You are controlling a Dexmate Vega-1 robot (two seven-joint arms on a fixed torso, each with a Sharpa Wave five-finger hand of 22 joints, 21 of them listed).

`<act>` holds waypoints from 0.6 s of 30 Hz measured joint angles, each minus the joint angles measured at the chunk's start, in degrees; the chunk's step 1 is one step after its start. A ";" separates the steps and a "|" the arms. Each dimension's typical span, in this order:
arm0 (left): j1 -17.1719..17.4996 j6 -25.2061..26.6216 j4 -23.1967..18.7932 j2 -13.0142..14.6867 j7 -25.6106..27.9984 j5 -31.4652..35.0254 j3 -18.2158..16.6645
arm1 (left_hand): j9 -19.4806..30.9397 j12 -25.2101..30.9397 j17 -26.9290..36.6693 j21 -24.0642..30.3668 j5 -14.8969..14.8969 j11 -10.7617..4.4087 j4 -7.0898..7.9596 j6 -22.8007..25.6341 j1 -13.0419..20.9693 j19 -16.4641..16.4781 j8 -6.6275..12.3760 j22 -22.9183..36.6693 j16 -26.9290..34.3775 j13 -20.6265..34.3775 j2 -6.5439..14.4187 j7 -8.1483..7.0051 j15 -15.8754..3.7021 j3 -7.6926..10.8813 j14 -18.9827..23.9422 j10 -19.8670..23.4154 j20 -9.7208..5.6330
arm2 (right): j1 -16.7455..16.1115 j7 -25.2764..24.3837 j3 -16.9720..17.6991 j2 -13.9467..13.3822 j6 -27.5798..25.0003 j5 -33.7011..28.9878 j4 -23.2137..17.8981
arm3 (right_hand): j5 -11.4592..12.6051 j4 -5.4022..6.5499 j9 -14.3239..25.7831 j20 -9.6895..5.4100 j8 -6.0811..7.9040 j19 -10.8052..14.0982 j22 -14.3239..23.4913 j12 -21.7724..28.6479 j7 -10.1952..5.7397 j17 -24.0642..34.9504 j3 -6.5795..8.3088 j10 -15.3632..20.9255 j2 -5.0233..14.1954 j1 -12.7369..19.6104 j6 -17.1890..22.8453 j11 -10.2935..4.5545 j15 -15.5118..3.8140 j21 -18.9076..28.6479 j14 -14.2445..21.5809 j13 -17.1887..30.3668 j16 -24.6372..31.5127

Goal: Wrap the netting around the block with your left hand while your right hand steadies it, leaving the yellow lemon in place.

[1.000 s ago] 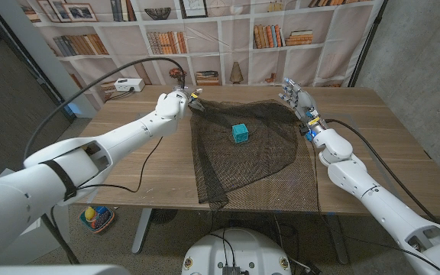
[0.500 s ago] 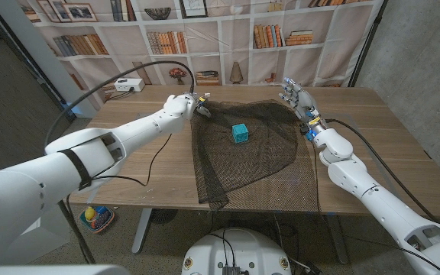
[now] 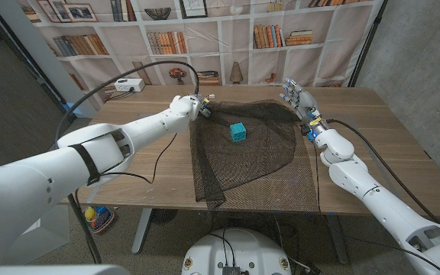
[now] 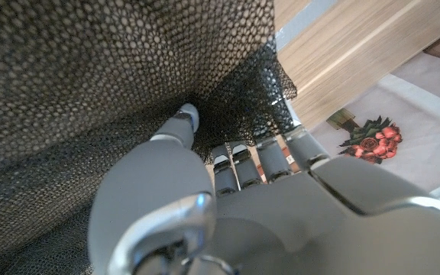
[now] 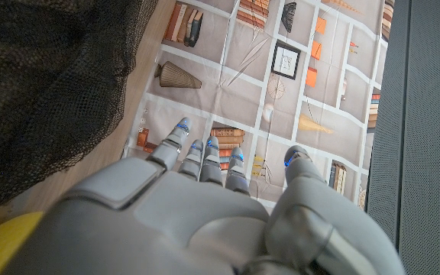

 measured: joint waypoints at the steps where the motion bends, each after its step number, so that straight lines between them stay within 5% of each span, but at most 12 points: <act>1: 0.12 0.55 -0.15 0.01 0.65 -0.05 0.10 | 0.00 0.34 0.00 0.44 -0.03 -0.17 0.12 1.41 0.50 0.95 0.27 0.03 0.30 -0.04 0.47 0.08 -0.41 0.70 1.89 1.33 -0.46 | -0.02 0.00 0.00 -0.05 -0.02 0.00 -0.02 | 0.00 0.00 0.00 0.00 0.00 0.00 0.00 0.00 -0.09 0.00 0.00 0.00 0.00 0.00 0.09 0.00 0.00 0.00 0.00 0.00 0.00; 8: 2.12 3.54 -2.87 0.80 6.02 0.47 0.31 | 1.23 8.35 5.80 5.70 -0.48 -2.18 0.84 18.02 6.20 4.48 4.15 1.25 7.98 4.58 1.66 1.85 -5.70 5.01 18.63 17.81 -0.99 | -0.35 -0.25 0.07 -0.31 -0.28 0.00 -0.42 | 0.00 0.00 0.00 0.00 0.00 0.00 0.00 0.00 -0.08 0.00 0.00 0.00 0.01 -0.01 0.08 0.00 0.00 0.00 0.00 0.00 0.00; 12: 3.34 5.04 -4.51 1.36 9.24 1.13 0.11 | 2.74 13.08 11.35 8.87 -0.89 -1.08 0.42 22.15 8.35 2.73 4.63 2.19 11.86 8.84 1.24 2.56 -8.16 4.19 21.84 19.27 -0.94 | -0.66 -0.52 0.22 -0.48 -0.34 -0.02 -0.77 | 0.00 0.00 0.00 0.00 0.00 0.00 0.00 0.00 -0.08 0.00 0.00 -0.01 0.32 -0.32 0.08 -0.01 0.00 0.00 0.00 0.00 0.00; 18: 6.14 6.74 -9.39 2.96 14.54 2.10 -1.55 | 2.87 15.09 14.10 10.08 -0.97 -0.89 0.77 23.26 9.61 0.43 4.67 2.43 12.66 11.18 1.42 2.26 -8.36 3.74 21.93 19.46 -0.85 | -1.04 -0.89 0.33 -0.66 -0.37 -0.07 -1.21 | 0.00 0.00 0.00 0.00 0.00 0.00 0.00 0.00 -0.08 0.00 0.00 -0.01 0.32 -0.32 0.08 -0.01 0.00 0.00 0.00 0.00 0.00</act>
